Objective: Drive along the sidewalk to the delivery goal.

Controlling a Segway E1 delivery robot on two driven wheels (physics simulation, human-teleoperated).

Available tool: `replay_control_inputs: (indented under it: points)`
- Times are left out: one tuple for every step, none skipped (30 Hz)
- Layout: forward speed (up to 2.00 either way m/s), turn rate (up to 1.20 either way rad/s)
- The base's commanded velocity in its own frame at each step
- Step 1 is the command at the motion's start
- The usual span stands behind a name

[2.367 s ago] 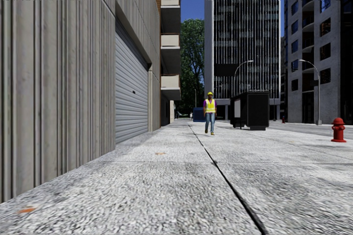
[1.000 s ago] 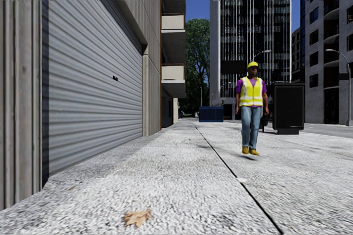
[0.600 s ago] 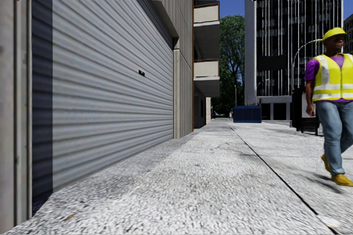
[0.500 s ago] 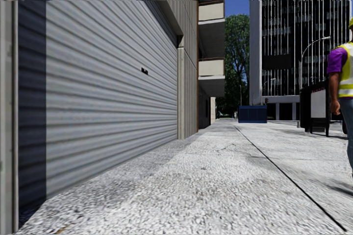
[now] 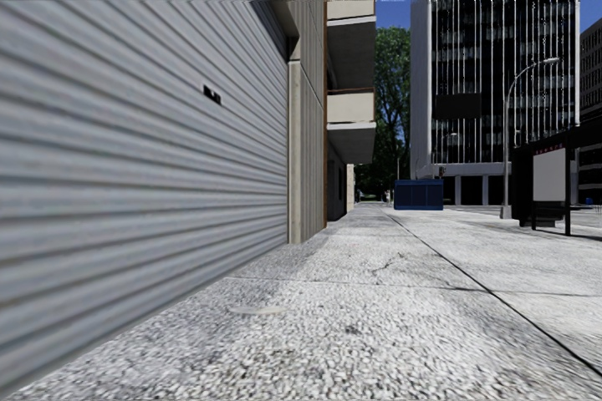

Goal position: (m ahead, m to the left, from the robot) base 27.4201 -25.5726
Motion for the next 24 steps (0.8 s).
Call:
replay_control_inputs:
  points:
    - [1.93, -0.54]
    - [1.93, -0.55]
    - [1.93, -0.55]
    - [1.93, -0.55]
    - [1.93, -0.55]
    - [1.93, -0.55]
    - [1.93, -0.55]
    - [1.93, -0.55]
    - [1.93, -0.55]
    - [1.93, -0.55]
    - [1.93, -0.55]
    - [1.93, -0.55]
    - [1.93, -0.53]
    - [1.93, -0.39]
    - [1.93, 0.0]
    - [1.93, 0.0]
    - [1.93, 0.0]
    - [1.93, 0.0]
    - [1.93, 0.0]
    - [1.93, 0.0]
    - [1.93, 0.0]
    - [1.93, 0.0]
    - [1.93, 0.0]
    - [1.93, 0.0]
